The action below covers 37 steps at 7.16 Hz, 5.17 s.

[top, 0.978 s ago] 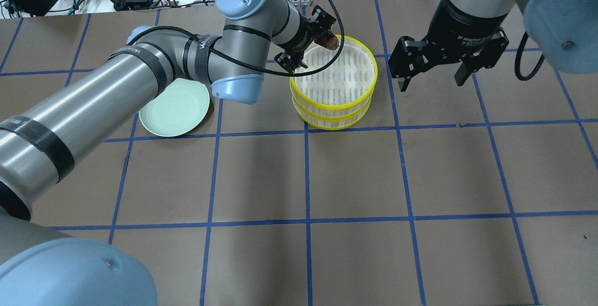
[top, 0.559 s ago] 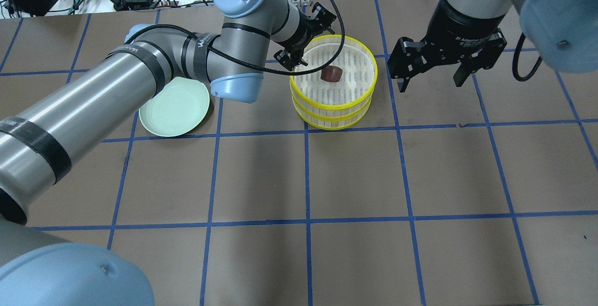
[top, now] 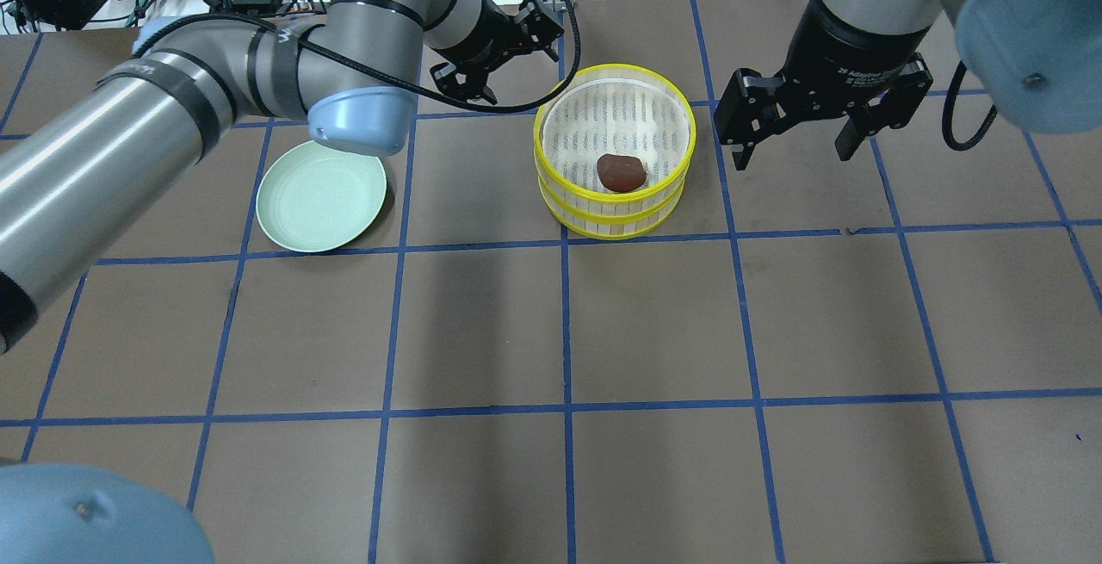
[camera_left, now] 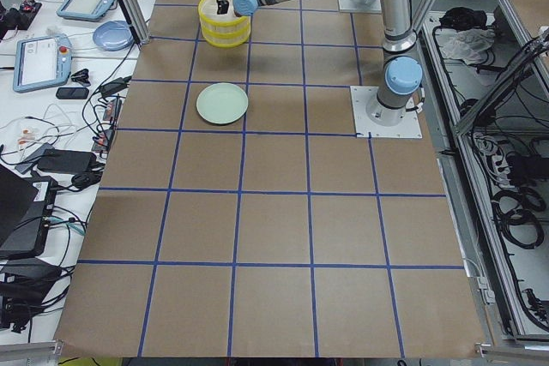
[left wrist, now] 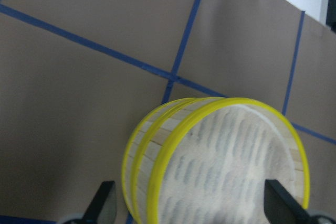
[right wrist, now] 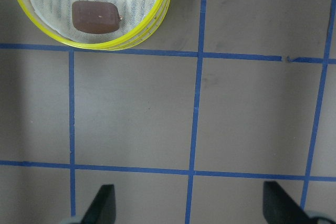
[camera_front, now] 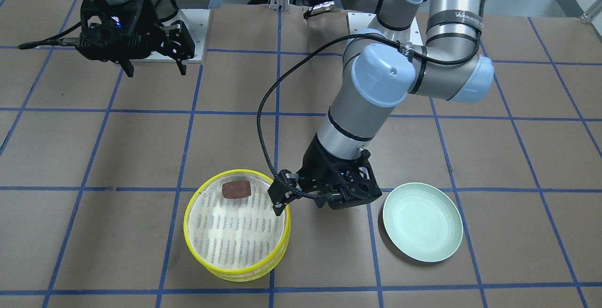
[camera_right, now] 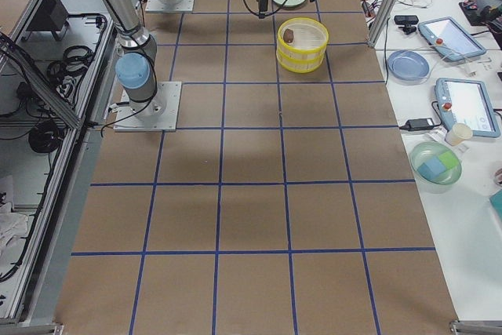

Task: Stack buns with steamer

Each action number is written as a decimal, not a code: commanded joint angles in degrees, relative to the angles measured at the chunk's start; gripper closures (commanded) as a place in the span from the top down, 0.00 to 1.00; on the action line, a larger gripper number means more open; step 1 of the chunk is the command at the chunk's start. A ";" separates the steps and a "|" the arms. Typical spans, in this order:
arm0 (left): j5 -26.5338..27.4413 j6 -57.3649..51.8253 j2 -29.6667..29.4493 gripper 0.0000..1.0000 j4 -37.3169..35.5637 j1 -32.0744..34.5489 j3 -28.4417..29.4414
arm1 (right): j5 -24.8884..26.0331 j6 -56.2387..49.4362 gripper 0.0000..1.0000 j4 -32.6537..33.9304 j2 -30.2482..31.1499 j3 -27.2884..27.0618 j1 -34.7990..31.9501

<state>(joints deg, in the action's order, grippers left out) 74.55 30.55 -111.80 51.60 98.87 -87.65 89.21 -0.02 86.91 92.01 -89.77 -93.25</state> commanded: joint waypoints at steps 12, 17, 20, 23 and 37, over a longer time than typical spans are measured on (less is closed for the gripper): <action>15.45 -30.37 23.03 1.00 37.70 -13.62 -0.77 | 0.00 0.02 1.00 0.28 -0.08 -0.23 0.00; 15.98 -30.37 23.65 1.00 37.79 -13.70 -1.29 | 0.00 -0.07 1.00 0.36 -0.08 -0.50 0.00; 15.71 -30.37 23.65 1.00 37.70 -13.97 -1.99 | 0.00 0.02 1.00 0.36 -0.08 -0.50 0.00; 15.89 -30.37 24.09 1.00 37.79 -14.05 -2.17 | 0.00 0.02 1.00 0.36 -0.08 -0.50 0.00; 15.89 -30.37 24.44 1.00 37.44 -14.14 -3.05 | -0.09 0.11 1.00 0.63 0.01 -0.41 0.09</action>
<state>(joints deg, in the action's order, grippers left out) 90.50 0.20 -87.37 89.30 84.68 -90.57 89.14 0.02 87.47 92.14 -90.14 -93.12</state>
